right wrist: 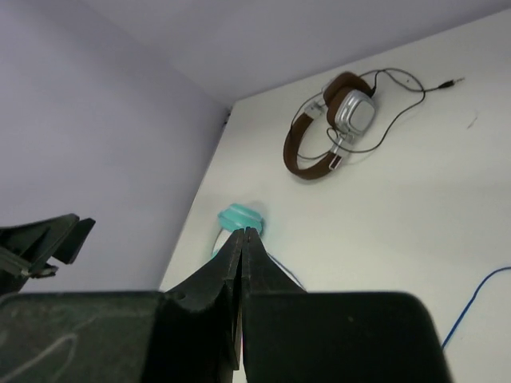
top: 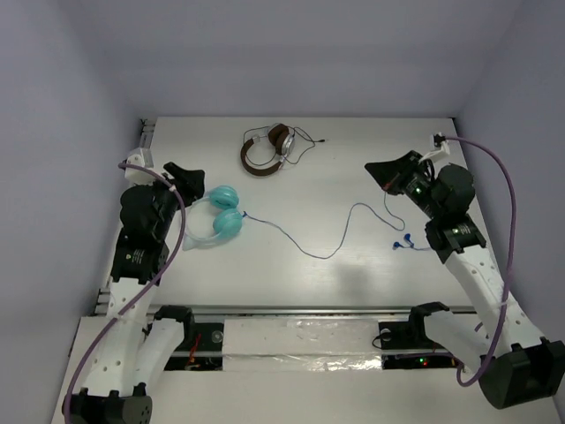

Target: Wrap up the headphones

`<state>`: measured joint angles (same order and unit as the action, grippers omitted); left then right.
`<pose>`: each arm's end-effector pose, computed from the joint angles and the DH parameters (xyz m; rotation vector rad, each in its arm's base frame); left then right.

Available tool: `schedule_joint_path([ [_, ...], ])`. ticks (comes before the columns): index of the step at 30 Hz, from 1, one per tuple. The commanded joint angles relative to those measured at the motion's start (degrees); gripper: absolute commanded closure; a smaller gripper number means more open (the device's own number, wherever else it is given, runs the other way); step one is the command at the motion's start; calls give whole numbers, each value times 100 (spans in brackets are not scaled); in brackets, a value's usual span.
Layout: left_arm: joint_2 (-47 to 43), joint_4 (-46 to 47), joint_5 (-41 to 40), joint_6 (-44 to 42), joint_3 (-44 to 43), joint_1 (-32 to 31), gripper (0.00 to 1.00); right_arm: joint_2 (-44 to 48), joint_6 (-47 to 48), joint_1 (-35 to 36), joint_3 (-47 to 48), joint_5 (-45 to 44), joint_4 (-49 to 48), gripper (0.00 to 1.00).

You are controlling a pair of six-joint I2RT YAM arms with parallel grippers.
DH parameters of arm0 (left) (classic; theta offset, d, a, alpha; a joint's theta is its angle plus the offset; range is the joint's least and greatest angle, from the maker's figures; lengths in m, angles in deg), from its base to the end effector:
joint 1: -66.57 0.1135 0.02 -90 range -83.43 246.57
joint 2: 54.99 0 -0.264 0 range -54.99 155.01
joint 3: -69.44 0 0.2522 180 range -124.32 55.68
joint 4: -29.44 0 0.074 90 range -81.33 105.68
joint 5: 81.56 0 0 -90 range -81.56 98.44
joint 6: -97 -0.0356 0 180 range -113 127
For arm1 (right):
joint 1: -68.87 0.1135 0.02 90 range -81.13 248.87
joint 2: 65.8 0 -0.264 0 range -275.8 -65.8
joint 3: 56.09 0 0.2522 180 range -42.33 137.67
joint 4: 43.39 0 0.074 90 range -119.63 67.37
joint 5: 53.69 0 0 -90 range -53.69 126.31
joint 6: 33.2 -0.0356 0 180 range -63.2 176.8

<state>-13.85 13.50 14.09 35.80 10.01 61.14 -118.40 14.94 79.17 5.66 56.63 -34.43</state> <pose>0.1689 -0.0196 0.3708 -0.2364 1.5375 -0.5496 0.2103 0.0508 0.3637 0.1612 1.6483 0.9813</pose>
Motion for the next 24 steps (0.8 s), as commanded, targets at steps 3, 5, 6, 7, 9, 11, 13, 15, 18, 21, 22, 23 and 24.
schedule_joint_path([
  [3,42,-994,-995,-190,-451,-2,60,74,231,585,70,-97,-31,100],
  [5,278,-1467,-1346,-199,-539,-2,77,74,354,998,97,-361,75,100],
  [6,367,-1592,-1469,-190,-600,-2,86,74,398,1148,106,-466,119,100],
  [7,464,-1715,-1557,-164,-601,-2,98,57,486,1454,106,-685,180,100],
  [9,718,-1953,-1427,-155,-584,295,100,30,557,1684,97,-836,233,100],
  [11,860,-2093,-1469,-199,-557,551,100,48,600,1825,10,-924,251,100],
  [13,1070,-2138,-1532,-304,-513,1014,97,109,644,1879,-70,-915,251,100],
  [15,1359,-2147,-1401,-409,-443,1376,83,241,689,1879,-166,-924,251,100],
  [18,1852,-1972,-909,-445,-258,1957,67,390,715,1879,-254,-959,269,100],
  [21,2343,-1857,-1013,-489,-232,2011,55,531,698,1879,-281,-845,260,99],
  [22,2450,-1770,-857,-515,-206,2011,47,566,689,1879,-316,-784,251,97],
  [23,2712,-1630,-742,-524,-188,2011,45,593,680,1879,-342,-766,225,94],
  [24,2854,-1567,-654,-542,-197,2011,45,628,680,1879,-369,-757,199,92],
])
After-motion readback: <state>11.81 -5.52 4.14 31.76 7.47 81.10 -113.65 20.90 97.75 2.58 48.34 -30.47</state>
